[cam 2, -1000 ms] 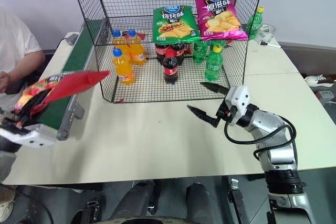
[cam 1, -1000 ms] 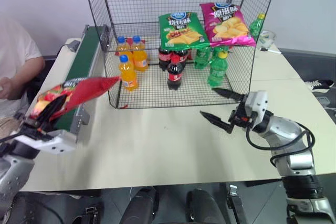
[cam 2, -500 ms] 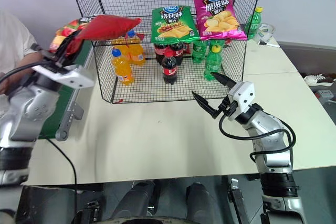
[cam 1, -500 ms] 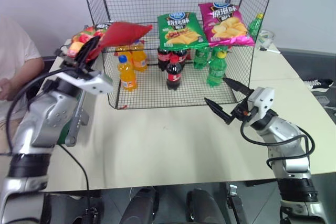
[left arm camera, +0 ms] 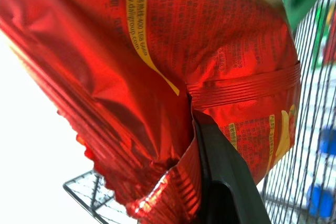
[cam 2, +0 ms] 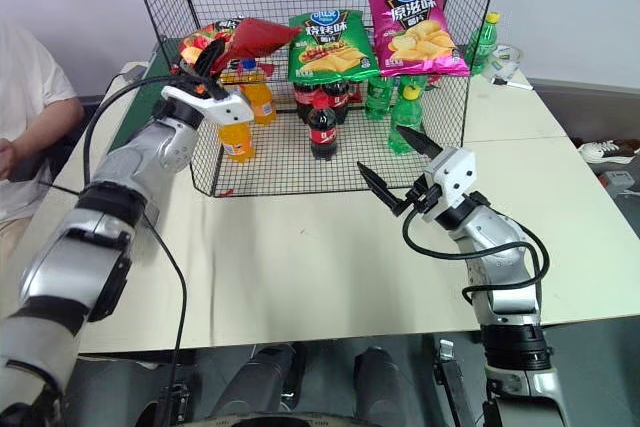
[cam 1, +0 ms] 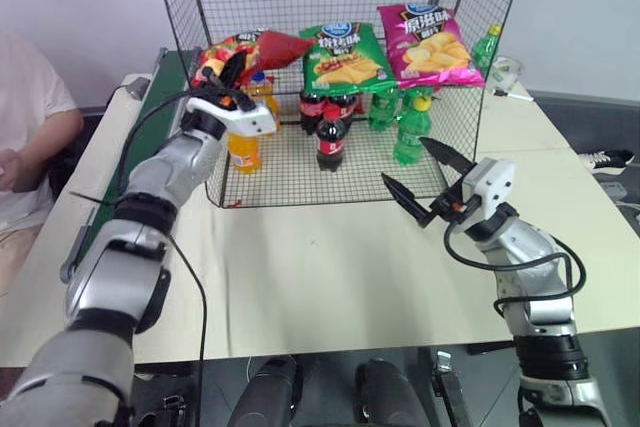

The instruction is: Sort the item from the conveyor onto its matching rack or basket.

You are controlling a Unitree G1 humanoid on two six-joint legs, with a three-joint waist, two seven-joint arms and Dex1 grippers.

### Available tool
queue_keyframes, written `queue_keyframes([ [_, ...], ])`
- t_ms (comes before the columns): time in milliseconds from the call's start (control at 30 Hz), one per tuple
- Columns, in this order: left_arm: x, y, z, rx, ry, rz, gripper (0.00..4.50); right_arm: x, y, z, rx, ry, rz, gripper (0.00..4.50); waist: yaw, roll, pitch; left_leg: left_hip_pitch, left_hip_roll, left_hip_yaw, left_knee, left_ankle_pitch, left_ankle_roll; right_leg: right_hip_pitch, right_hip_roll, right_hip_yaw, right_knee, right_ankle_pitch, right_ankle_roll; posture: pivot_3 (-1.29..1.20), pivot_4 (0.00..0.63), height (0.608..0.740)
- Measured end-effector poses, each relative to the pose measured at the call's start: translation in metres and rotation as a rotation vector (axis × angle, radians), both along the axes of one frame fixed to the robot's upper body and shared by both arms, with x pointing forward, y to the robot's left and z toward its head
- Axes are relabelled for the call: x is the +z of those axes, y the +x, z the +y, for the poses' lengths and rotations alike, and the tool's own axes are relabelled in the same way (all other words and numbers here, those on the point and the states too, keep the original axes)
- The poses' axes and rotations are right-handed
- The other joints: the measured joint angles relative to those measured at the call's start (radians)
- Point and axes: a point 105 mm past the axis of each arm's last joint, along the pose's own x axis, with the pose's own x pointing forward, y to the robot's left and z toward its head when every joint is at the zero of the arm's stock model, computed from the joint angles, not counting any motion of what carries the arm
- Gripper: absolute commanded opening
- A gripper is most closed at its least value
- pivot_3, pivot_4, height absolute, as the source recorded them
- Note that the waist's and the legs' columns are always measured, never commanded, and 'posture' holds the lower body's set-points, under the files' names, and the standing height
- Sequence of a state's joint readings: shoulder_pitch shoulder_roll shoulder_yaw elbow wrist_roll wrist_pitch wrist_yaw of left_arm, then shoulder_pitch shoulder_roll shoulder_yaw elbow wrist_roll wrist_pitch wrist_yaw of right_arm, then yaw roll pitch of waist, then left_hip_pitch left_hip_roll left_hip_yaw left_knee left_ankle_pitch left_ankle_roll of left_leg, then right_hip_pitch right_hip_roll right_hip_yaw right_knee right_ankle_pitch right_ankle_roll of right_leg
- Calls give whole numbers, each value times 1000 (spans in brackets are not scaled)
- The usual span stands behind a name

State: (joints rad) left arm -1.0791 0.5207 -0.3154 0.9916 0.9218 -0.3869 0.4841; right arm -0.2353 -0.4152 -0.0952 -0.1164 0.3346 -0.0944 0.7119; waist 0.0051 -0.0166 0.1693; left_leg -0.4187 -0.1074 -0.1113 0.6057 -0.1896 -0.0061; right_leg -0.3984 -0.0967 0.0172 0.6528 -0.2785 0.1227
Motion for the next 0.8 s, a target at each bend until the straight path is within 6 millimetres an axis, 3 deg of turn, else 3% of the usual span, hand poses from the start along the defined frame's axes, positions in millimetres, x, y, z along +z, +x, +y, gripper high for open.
queue_keyframes([
  [167,-8,14,10,107,-7,52,66,0,-1,0,-1,-2,-3,4500,0,0,0,-2,0,0,2,0,1,0,0,0,1,0,1,0,150,740],
  [367,-27,21,6,147,-15,138,66,2,-2,1,3,-8,0,4500,3,-1,0,-3,0,0,4,-1,1,-1,0,-1,2,0,1,0,150,740],
  [600,-24,23,3,118,-90,175,66,3,-3,1,5,-25,0,4500,3,-1,0,-3,0,0,5,-1,1,-1,0,-1,2,0,1,0,150,740],
  [800,-9,22,4,75,-157,160,2735,-4,-5,-2,2,-41,29,4500,7,-1,0,-3,0,-1,6,-1,1,0,0,-1,2,0,1,0,150,740],
])
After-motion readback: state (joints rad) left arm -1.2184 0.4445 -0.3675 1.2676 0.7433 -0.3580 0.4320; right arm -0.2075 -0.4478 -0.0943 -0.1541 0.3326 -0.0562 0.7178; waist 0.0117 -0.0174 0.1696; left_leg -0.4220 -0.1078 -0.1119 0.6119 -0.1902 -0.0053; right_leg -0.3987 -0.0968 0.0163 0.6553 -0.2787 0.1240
